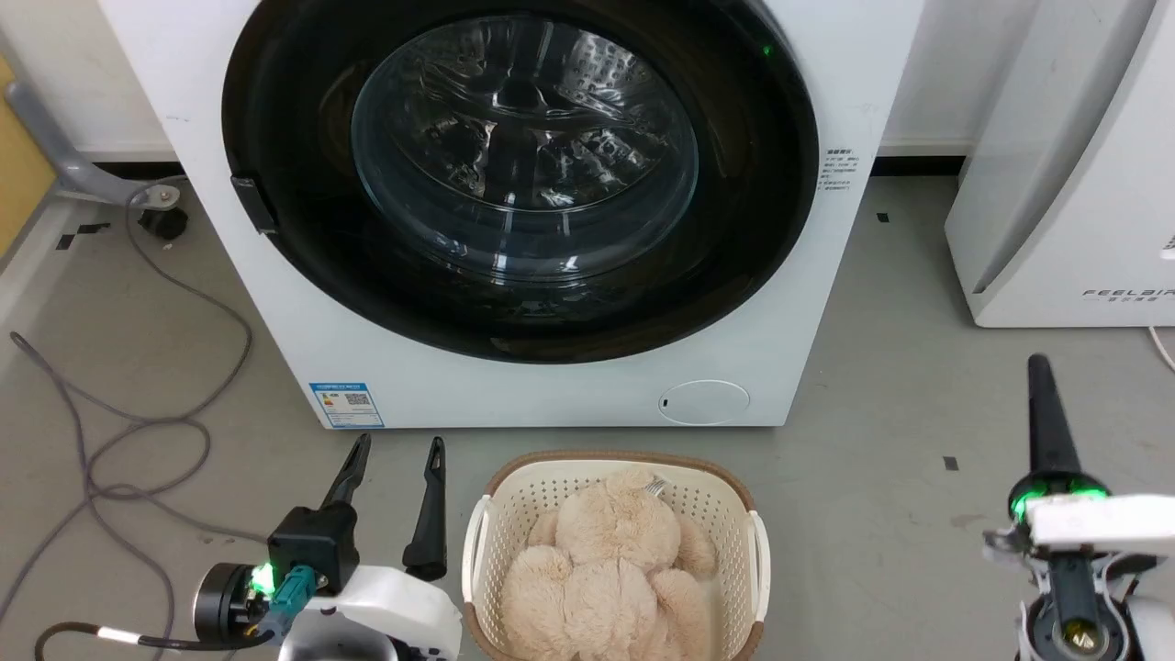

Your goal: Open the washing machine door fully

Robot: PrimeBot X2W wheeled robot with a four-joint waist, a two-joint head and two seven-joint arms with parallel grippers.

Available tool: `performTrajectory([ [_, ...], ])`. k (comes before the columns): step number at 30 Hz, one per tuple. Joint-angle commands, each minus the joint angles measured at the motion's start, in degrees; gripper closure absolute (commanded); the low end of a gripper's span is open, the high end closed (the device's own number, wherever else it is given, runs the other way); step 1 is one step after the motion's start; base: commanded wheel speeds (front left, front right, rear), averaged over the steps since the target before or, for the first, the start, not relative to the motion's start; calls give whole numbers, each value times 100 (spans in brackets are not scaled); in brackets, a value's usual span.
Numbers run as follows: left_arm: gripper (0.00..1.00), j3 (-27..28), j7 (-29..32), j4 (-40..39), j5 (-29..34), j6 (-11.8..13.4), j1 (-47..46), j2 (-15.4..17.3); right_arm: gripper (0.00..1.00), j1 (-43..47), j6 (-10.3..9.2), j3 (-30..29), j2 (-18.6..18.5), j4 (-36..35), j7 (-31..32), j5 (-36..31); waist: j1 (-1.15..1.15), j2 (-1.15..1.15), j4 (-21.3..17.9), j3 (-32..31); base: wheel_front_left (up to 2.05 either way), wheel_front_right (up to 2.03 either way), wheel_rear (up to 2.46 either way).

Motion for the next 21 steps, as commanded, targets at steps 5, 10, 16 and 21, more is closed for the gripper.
performTrajectory([
  [5,0,-76,-102,12,-59,18,-145,12,100,-580,3,-143,-134,479,-108,724,0,0,26,68,0,0,0],
  [10,0,-143,-162,-13,-88,8,-228,12,100,-1212,4,-204,-369,1028,-169,1276,0,0,67,192,0,0,0],
  [16,0,-204,-234,-81,-119,-4,-362,21,100,-2088,4,-135,-706,1617,-243,1949,0,0,119,422,0,0,0],
  [21,0,-258,-294,-144,-140,-11,-513,25,100,-2842,4,318,-1037,2029,-211,2492,0,0,175,654,0,0,0],
])
